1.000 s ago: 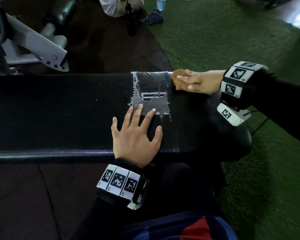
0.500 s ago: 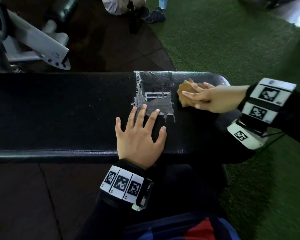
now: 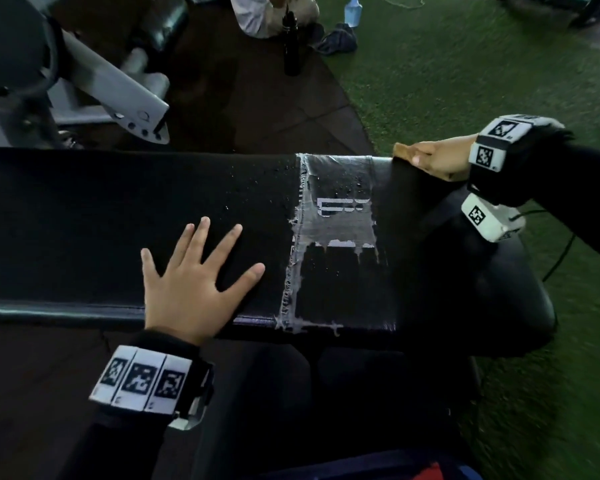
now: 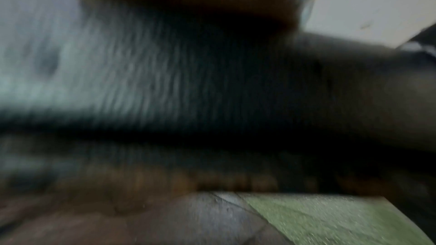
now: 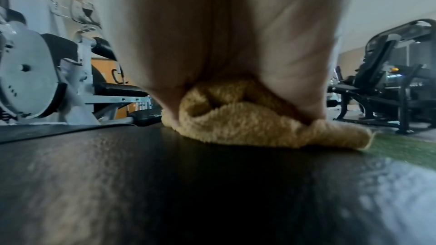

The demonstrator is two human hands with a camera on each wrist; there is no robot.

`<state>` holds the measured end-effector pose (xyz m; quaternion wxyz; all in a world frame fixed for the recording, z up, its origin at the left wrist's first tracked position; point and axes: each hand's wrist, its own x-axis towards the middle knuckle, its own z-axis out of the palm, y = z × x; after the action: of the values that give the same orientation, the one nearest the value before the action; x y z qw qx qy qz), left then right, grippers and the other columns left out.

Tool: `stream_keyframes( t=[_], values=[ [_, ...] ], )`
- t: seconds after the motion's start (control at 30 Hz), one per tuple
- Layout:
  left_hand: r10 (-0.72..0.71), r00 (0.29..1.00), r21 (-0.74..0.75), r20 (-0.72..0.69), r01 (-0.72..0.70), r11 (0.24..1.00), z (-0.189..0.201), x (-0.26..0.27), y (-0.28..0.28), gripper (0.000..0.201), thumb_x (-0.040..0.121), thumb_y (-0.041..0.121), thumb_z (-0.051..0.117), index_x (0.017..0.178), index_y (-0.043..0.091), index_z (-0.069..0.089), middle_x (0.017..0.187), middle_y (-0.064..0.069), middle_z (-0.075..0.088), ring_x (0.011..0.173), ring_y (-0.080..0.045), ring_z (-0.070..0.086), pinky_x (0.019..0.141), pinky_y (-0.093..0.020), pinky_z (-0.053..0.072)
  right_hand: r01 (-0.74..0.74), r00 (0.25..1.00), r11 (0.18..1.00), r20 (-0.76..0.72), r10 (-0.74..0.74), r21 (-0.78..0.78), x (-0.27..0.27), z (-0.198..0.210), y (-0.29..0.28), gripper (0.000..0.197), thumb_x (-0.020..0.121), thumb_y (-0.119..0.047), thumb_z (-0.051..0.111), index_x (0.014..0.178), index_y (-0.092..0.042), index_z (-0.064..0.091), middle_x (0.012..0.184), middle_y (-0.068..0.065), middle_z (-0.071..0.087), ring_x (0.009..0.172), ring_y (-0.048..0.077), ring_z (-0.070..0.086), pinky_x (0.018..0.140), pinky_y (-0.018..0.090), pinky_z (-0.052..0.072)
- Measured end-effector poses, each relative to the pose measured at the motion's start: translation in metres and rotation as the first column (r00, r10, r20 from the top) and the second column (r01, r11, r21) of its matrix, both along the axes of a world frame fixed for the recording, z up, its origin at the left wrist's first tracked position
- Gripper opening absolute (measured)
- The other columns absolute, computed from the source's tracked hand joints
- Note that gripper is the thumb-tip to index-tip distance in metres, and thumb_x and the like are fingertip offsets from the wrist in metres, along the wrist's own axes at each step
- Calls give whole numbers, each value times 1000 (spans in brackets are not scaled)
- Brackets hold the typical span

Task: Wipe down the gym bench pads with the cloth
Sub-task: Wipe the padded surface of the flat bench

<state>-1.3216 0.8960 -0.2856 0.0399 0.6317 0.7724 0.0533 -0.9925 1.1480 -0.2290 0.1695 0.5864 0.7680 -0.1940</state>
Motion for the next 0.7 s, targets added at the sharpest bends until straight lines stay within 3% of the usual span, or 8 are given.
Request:
stream_keyframes(
  t=[0.07,0.1,0.2,0.3,0.43,0.53,0.6,0.7],
  values=[
    [8,1000,19,-15,-8,1000,-2,1,0,77,74,86,0,144,56,8,160,10,2,146,-6,-6,115,-57,-2,54,998,997,-35,-56,-59,-5,-4,11,35,103,-19,24,95,4,50,66,14,48,44,18,46,41,18,37],
    [11,1000,29,-15,-11,1000,-2,2,0,77,74,86,0,144,56,8,160,10,3,146,-6,-6,115,-57,-2,80,996,994,-38,-82,-69,-9,-6,14,36,103,-14,25,80,1,48,60,12,46,39,16,41,35,14,32],
    [23,1000,55,-4,-23,998,-5,2,1,77,75,86,1,144,55,11,160,10,6,146,-6,-4,115,-57,-1,116,985,989,-119,-127,-95,-23,-10,26,39,101,-7,30,63,-11,38,53,6,45,36,8,43,38,12,36],
    [26,1000,71,-13,-25,997,-7,2,2,76,75,86,1,144,54,10,160,11,8,146,-7,-2,114,-56,0,144,974,974,-149,-171,-177,-48,-7,27,31,102,-13,30,74,-19,41,68,8,40,55,17,40,42,13,35],
    [30,999,91,15,-32,995,-9,2,3,75,77,85,3,144,53,14,159,11,11,146,-8,1,114,-57,0,87,969,985,-218,-119,-151,-100,-1,30,10,98,-25,43,94,-22,51,78,-1,49,66,16,44,69,31,47],
    [27,1000,96,8,-28,995,-9,2,3,74,76,85,0,143,55,9,159,10,9,146,-8,-1,114,-57,-1,-142,943,955,-328,51,-259,-146,0,26,16,100,-15,34,87,-13,42,49,1,46,44,17,39,34,18,34],
    [26,999,104,19,-28,994,-8,2,2,73,77,85,4,143,55,11,159,10,11,147,-9,1,114,-56,-2,-234,910,918,-405,92,-319,-166,-3,22,17,100,-6,27,91,-12,40,38,-2,44,30,10,39,30,14,28],
    [24,999,113,22,-26,993,-7,2,1,72,79,84,7,143,54,14,159,9,13,147,-9,3,114,-56,-2,-216,911,932,-402,86,-290,-169,-8,21,35,102,-11,28,137,-18,31,39,-14,51,33,-2,45,35,12,35]
  ],
)
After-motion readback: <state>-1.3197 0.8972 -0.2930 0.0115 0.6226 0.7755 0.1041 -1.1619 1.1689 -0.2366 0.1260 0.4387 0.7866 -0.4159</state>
